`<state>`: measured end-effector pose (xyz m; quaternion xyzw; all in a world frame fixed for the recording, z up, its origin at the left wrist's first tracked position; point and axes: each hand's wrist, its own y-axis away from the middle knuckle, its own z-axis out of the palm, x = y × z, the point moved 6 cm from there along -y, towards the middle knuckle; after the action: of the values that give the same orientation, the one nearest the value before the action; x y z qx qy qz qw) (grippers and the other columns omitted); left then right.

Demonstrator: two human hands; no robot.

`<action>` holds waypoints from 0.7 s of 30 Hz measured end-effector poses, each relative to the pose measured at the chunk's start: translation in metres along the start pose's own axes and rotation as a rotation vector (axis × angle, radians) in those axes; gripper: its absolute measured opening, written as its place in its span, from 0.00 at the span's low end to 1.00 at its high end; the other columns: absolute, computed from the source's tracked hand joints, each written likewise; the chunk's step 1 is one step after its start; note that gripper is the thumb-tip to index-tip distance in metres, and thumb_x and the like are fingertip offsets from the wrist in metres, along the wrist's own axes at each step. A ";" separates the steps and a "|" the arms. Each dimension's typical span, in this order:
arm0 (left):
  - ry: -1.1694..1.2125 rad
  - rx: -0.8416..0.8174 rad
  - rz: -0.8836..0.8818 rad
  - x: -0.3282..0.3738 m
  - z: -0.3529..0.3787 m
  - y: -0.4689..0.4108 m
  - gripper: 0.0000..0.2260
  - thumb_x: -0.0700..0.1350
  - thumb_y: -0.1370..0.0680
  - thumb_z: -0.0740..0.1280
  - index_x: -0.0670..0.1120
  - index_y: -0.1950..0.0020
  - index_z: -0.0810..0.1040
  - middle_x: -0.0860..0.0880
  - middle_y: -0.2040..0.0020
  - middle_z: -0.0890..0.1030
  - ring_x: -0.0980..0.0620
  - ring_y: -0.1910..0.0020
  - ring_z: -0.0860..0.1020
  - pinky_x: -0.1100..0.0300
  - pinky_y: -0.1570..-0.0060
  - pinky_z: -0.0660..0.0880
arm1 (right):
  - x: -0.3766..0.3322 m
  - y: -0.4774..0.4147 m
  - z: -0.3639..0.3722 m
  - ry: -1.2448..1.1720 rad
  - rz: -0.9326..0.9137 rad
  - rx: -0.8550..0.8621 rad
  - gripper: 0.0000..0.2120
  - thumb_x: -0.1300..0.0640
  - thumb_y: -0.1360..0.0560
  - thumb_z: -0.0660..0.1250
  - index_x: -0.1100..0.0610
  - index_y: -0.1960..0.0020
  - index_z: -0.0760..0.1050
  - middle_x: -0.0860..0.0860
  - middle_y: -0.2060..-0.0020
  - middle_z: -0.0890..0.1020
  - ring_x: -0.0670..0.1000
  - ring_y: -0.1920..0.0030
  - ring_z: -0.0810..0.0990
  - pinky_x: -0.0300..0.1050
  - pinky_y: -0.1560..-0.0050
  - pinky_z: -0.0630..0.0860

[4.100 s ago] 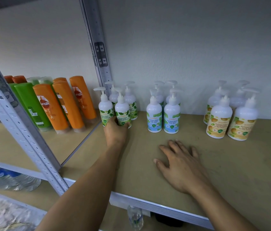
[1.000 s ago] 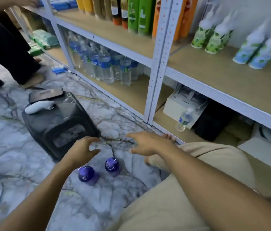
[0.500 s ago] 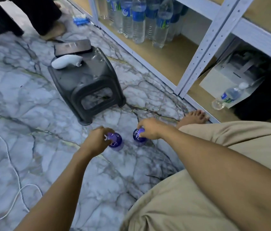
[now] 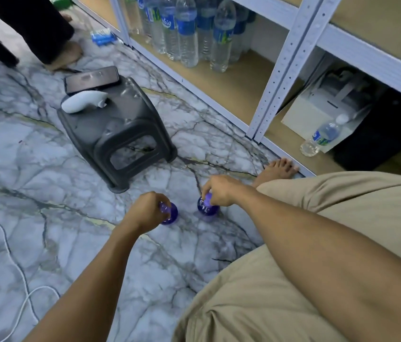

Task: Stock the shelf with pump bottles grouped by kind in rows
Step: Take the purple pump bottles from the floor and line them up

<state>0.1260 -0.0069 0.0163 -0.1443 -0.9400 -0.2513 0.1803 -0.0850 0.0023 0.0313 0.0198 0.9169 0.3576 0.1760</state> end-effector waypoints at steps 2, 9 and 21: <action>-0.012 -0.001 0.009 0.011 -0.002 0.002 0.09 0.41 0.26 0.72 0.49 0.47 0.82 0.52 0.53 0.77 0.52 0.53 0.77 0.67 0.64 0.67 | 0.005 0.013 -0.011 -0.023 0.002 0.018 0.13 0.62 0.26 0.67 0.44 0.50 0.82 0.47 0.53 0.77 0.55 0.46 0.77 0.49 0.49 0.72; -0.037 0.037 0.075 0.076 -0.039 0.005 0.07 0.42 0.27 0.73 0.48 0.50 0.82 0.49 0.55 0.81 0.51 0.57 0.79 0.59 0.60 0.76 | 0.021 0.069 -0.071 -0.051 -0.035 0.238 0.10 0.62 0.28 0.70 0.46 0.54 0.80 0.47 0.52 0.77 0.53 0.47 0.73 0.51 0.47 0.65; -0.173 0.152 0.450 0.319 -0.150 0.006 0.07 0.44 0.29 0.74 0.52 0.54 0.80 0.53 0.57 0.80 0.53 0.58 0.78 0.61 0.61 0.71 | 0.132 0.265 -0.231 -0.254 -0.038 0.707 0.08 0.52 0.34 0.75 0.40 0.57 0.83 0.40 0.62 0.79 0.46 0.56 0.78 0.49 0.52 0.77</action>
<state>-0.1168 -0.0224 0.2713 -0.3569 -0.9123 -0.1201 0.1607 -0.3100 0.0703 0.3238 0.1064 0.9548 0.0105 0.2774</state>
